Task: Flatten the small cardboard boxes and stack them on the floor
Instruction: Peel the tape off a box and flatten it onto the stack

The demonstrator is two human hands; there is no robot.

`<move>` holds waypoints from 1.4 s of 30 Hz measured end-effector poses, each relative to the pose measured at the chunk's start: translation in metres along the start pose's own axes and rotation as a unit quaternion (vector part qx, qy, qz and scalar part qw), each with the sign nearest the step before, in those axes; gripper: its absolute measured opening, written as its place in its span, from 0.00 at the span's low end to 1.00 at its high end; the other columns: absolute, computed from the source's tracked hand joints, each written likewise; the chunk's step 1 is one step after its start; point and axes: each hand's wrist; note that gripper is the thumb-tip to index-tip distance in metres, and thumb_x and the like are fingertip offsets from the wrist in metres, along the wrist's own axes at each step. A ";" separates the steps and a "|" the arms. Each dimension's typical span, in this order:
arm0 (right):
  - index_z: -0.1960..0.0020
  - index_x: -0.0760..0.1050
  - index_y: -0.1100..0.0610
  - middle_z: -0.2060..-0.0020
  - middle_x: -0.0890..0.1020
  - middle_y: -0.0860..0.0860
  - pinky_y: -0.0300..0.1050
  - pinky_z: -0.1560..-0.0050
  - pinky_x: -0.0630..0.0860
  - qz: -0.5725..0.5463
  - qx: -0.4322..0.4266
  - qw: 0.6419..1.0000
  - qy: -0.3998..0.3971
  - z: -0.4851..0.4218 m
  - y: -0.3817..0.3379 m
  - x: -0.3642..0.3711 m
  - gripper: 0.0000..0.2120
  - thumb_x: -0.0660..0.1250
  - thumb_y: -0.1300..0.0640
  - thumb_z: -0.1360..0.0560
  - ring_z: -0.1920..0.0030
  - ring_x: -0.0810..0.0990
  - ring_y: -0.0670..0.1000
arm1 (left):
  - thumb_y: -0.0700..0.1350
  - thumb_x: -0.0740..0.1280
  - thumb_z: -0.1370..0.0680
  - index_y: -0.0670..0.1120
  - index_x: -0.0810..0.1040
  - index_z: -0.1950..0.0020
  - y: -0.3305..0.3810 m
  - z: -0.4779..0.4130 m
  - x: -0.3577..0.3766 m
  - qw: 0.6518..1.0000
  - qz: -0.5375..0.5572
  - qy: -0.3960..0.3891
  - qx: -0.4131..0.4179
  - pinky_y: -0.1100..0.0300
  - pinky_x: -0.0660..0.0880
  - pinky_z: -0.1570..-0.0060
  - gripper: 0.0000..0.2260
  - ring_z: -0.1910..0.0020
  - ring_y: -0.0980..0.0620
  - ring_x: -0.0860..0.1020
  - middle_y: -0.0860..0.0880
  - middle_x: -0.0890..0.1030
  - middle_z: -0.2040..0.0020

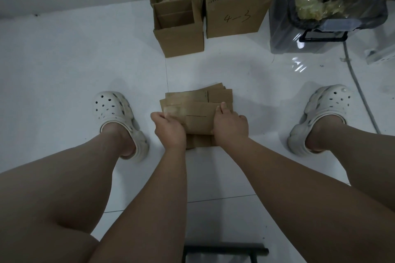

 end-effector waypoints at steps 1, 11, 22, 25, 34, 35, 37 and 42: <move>0.22 0.48 0.60 0.22 0.49 0.54 0.55 0.34 0.64 0.001 0.001 1.000 0.001 0.000 0.000 0.000 0.33 0.61 0.55 0.20 0.31 0.67 0.57 | 0.43 0.52 0.18 0.45 0.63 0.53 0.001 -0.003 0.000 0.998 0.045 0.014 -0.048 0.59 0.68 0.69 0.05 0.66 0.51 0.71 0.51 0.71 0.64; 0.22 0.48 0.60 0.22 0.49 0.54 0.55 0.33 0.63 -0.008 0.006 1.000 0.002 -0.001 0.000 0.002 0.32 0.59 0.55 0.20 0.31 0.66 0.57 | 0.47 0.73 0.28 0.49 0.54 0.28 0.000 0.003 0.007 0.992 -0.062 -0.108 -0.025 0.57 0.73 0.56 0.36 0.52 0.44 0.77 0.44 0.76 0.47; 0.22 0.48 0.60 0.22 0.49 0.54 0.55 0.33 0.64 -0.017 0.004 1.000 0.006 -0.002 -0.001 0.004 0.32 0.60 0.56 0.20 0.31 0.66 0.58 | 0.39 0.59 0.21 0.42 0.68 0.57 0.002 -0.010 0.001 0.980 -0.186 -0.056 0.040 0.57 0.66 0.63 0.05 0.62 0.47 0.71 0.46 0.73 0.60; 0.22 0.48 0.60 0.22 0.50 0.54 0.54 0.34 0.64 -0.018 0.007 1.000 0.009 -0.003 0.000 0.004 0.32 0.60 0.56 0.20 0.31 0.67 0.58 | 0.36 0.56 0.22 0.42 0.68 0.56 0.000 -0.015 -0.002 0.985 -0.161 -0.056 0.038 0.59 0.64 0.64 0.05 0.62 0.49 0.69 0.48 0.71 0.62; 0.22 0.48 0.59 0.22 0.49 0.53 0.53 0.36 0.66 -0.023 0.013 1.000 0.013 -0.004 0.003 0.004 0.32 0.59 0.55 0.20 0.32 0.68 0.58 | 0.34 0.57 0.22 0.43 0.73 0.62 -0.006 -0.023 -0.003 0.920 0.265 -0.065 -0.281 0.65 0.77 0.64 0.11 0.66 0.53 0.77 0.47 0.76 0.62; 0.22 0.48 0.59 0.22 0.49 0.53 0.53 0.36 0.66 -0.022 0.012 1.000 0.014 -0.004 0.003 0.004 0.32 0.60 0.55 0.20 0.32 0.68 0.58 | 0.35 0.58 0.21 0.43 0.74 0.59 -0.005 -0.023 -0.003 0.906 0.289 -0.056 -0.304 0.64 0.78 0.60 0.10 0.66 0.54 0.78 0.47 0.78 0.61; 0.22 0.48 0.59 0.22 0.49 0.54 0.54 0.36 0.65 -0.020 0.011 1.000 0.015 -0.003 0.003 0.004 0.32 0.60 0.55 0.20 0.32 0.68 0.58 | 0.36 0.58 0.21 0.43 0.76 0.54 -0.002 -0.021 -0.005 0.887 0.320 -0.044 -0.329 0.61 0.78 0.56 0.08 0.67 0.54 0.79 0.46 0.79 0.59; 0.22 0.48 0.59 0.22 0.50 0.54 0.53 0.36 0.66 -0.014 0.012 1.000 0.013 -0.005 0.004 0.000 0.32 0.60 0.55 0.20 0.31 0.67 0.58 | 0.32 0.59 0.22 0.38 0.75 0.44 0.008 -0.019 -0.009 0.859 0.376 0.015 -0.347 0.59 0.79 0.58 0.10 0.65 0.50 0.79 0.44 0.79 0.59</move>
Point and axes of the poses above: each hand's wrist, its own z-axis away from the middle knuckle, its own x-axis out of the palm, y = z × x
